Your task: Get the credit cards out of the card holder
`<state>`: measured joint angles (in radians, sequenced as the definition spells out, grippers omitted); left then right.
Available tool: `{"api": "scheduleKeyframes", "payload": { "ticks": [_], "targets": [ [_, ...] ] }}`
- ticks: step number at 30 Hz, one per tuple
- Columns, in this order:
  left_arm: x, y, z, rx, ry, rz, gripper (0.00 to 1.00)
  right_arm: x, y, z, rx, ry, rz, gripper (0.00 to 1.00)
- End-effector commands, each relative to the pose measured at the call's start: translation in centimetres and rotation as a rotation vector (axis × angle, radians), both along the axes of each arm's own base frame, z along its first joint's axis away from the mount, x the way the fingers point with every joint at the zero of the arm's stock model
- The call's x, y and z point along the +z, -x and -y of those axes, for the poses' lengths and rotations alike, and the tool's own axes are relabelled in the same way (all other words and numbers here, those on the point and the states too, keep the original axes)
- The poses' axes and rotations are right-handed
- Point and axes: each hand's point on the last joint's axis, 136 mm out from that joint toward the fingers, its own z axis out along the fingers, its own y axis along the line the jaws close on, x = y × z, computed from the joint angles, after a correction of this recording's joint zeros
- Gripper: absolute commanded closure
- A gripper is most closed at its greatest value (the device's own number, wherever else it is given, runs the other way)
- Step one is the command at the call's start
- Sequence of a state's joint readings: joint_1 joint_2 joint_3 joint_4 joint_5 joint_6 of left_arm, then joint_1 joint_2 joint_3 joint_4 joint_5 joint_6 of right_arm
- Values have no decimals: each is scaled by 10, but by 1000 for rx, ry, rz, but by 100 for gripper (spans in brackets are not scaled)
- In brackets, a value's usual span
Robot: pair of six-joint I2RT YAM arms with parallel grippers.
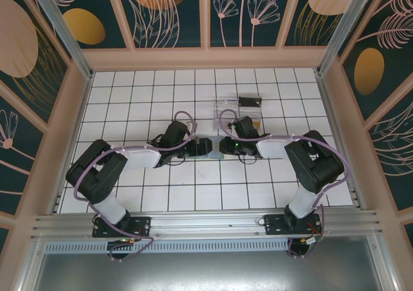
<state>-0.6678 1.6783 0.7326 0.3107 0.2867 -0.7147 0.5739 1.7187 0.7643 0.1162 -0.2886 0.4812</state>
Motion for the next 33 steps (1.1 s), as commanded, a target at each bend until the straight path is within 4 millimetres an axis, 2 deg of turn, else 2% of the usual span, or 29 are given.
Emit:
{"api": "scheduleKeyframes", "payload": {
  "ticks": [1,2,7,10,16,17,19,21,26,29,33],
  "targets": [
    [-14,8,4,-6,-66,-41,13,-11,10,-9,29,-3,-23,76],
    [-22,10,6,-10,-88,-57,13,-10,10,-11,32,-15,-19,75],
    [-21,15,27,-44,-75,-67,13,-7,10,-13,35,-41,-16,75],
    [-20,15,32,-50,-66,-68,13,-7,11,-12,31,-44,-14,75],
    [-8,11,20,-14,-107,-22,12,-1,7,-4,0,-40,-1,73],
    [4,9,19,-6,-98,6,12,0,6,-2,-7,-40,5,73],
    [14,6,13,11,-108,36,12,6,2,3,-33,-40,23,71],
    [23,3,8,31,-114,65,12,15,-1,7,-51,-45,48,69],
    [34,-10,-17,96,-119,106,15,50,-6,7,-63,-98,134,66],
    [30,-16,-32,120,-123,101,26,69,-9,4,-66,-132,166,67],
    [18,-19,-36,112,-129,88,54,86,-6,-15,-6,-235,164,74]
  ]
}}
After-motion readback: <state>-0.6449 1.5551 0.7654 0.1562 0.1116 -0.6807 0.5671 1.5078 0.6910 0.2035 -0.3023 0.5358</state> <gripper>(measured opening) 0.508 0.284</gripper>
